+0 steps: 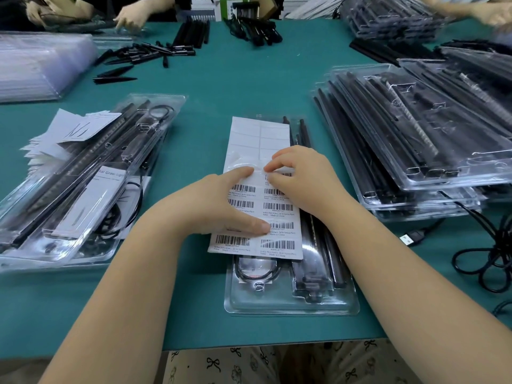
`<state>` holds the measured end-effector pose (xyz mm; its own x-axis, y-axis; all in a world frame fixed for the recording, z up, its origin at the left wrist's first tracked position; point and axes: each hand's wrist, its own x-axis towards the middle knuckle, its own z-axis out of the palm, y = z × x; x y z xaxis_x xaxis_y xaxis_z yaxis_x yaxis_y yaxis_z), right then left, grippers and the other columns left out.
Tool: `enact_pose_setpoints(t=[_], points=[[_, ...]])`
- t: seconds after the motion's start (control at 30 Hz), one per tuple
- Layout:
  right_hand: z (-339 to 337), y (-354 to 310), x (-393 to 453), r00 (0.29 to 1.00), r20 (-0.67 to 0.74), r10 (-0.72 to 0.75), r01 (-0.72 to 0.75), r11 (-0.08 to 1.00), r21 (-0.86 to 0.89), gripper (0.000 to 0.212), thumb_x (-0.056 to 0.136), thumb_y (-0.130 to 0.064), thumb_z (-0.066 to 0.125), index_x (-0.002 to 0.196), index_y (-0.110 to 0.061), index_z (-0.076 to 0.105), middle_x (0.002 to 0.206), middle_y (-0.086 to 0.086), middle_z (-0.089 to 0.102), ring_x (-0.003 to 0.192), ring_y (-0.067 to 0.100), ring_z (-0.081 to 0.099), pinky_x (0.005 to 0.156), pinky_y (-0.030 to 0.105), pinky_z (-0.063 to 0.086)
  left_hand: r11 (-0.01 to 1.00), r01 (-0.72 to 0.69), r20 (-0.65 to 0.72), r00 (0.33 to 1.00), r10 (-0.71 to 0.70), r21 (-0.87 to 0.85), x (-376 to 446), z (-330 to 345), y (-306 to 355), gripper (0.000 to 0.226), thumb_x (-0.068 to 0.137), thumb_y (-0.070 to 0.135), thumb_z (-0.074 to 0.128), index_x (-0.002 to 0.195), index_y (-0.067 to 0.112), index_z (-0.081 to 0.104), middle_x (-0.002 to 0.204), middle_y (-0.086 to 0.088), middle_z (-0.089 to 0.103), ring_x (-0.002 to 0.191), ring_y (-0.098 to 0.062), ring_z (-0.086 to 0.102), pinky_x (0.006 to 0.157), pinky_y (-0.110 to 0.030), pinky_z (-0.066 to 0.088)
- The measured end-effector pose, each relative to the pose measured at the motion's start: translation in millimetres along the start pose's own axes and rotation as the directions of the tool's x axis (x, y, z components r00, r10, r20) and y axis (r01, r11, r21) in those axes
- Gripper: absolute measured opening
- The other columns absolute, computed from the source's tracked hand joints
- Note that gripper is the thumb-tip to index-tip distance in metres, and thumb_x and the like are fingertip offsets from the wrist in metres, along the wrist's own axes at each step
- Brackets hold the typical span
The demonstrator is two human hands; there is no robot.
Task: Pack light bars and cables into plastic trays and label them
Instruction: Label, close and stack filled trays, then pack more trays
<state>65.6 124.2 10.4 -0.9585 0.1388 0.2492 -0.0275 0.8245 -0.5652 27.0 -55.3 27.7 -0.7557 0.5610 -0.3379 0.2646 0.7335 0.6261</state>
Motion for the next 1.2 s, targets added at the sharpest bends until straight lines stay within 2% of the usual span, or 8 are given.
enact_pose_setpoints(t=[0.27,0.47,0.6,0.77,0.97,1.03,1.1,1.2], points=[[3.0,-2.1,1.6,0.998,0.03,-0.062,0.066,0.985,-0.161,0.023,0.093,-0.021,0.052,0.104,-0.017,0.073,0.113,-0.002,0.065,0.111,0.021,0.051,0.09,0.028,0.037,1.0,0.006,-0.006,1.0,-0.007,-0.009,0.7,-0.2,0.4,0.114,0.046,0.062,0.081,0.143,0.053,0.022,0.111,0.031,0.049,0.094,0.013,0.049,0.071,-0.008,0.035],[6.6,-4.2,2.7,0.993,0.035,-0.111,0.116,0.961,-0.252,0.027,0.095,-0.021,0.047,0.109,-0.022,0.071,0.117,-0.005,0.063,0.117,0.021,0.045,0.1,0.04,0.035,1.0,0.002,-0.016,1.0,-0.003,-0.018,0.5,-0.1,0.7,0.116,0.044,0.062,0.08,0.143,0.053,0.022,0.109,0.033,0.049,0.093,0.015,0.048,0.069,-0.007,0.035],[6.7,-3.3,3.7,0.995,0.055,-0.087,0.098,0.965,-0.242,0.028,0.096,-0.024,0.047,0.113,-0.024,0.069,0.122,-0.007,0.061,0.117,0.023,0.042,0.101,0.04,0.034,1.0,-0.003,-0.022,1.0,0.002,-0.019,0.3,0.4,-0.2,0.116,0.043,0.062,0.08,0.143,0.053,0.022,0.105,0.038,0.045,0.09,0.017,0.047,0.068,-0.007,0.034],[5.9,-3.1,2.6,0.997,0.049,-0.067,0.076,0.976,-0.205,0.027,0.096,-0.023,0.047,0.112,-0.024,0.068,0.12,-0.006,0.061,0.114,0.022,0.043,0.099,0.039,0.035,1.0,-0.004,-0.017,1.0,0.004,-0.025,1.5,0.4,-1.6,0.118,0.041,0.063,0.079,0.144,0.053,0.022,0.112,0.032,0.05,0.094,0.015,0.047,0.071,-0.008,0.034],[4.5,-6.0,2.6,0.994,0.066,-0.087,0.1,0.968,-0.229,0.027,0.092,-0.019,0.047,0.101,-0.022,0.071,0.107,-0.007,0.067,0.105,0.02,0.052,0.09,0.039,0.043,1.0,-0.009,-0.022,1.0,0.009,-0.026,2.6,0.6,-2.4,0.117,0.042,0.063,0.079,0.143,0.053,0.022,0.107,0.035,0.048,0.093,0.016,0.048,0.07,-0.007,0.034],[6.0,-4.6,1.6,0.998,0.028,-0.057,0.061,0.974,-0.217,0.027,0.091,-0.02,0.048,0.109,-0.016,0.068,0.115,-0.004,0.064,0.111,0.022,0.048,0.096,0.039,0.04,1.0,-0.01,-0.02,1.0,0.01,-0.021,3.2,0.8,-2.1,0.117,0.042,0.063,0.078,0.144,0.052,0.022,0.105,0.036,0.047,0.091,0.017,0.046,0.069,-0.007,0.034],[6.3,-2.7,-0.9,0.999,-0.04,0.005,-0.01,0.992,-0.129,0.035,0.088,-0.02,0.051,0.121,-0.014,0.061,0.127,-0.002,0.055,0.12,0.022,0.04,0.103,0.03,0.031,1.0,-0.013,-0.033,0.999,0.013,-0.013,3.4,0.6,-1.9,0.118,0.042,0.063,0.078,0.145,0.05,0.023,0.106,0.035,0.046,0.088,0.018,0.045,0.067,-0.008,0.034],[1.9,-0.7,-3.2,0.981,-0.135,0.14,-0.137,0.99,0.036,0.042,0.088,-0.018,0.05,0.13,-0.016,0.052,0.132,0.003,0.047,0.123,0.022,0.034,0.095,0.021,0.022,0.999,-0.017,-0.131,0.991,0.011,-0.047,5.6,-0.5,-3.0,0.119,0.044,0.058,0.081,0.147,0.042,0.024,0.118,0.024,0.047,0.089,0.013,0.049,0.068,-0.01,0.035]])
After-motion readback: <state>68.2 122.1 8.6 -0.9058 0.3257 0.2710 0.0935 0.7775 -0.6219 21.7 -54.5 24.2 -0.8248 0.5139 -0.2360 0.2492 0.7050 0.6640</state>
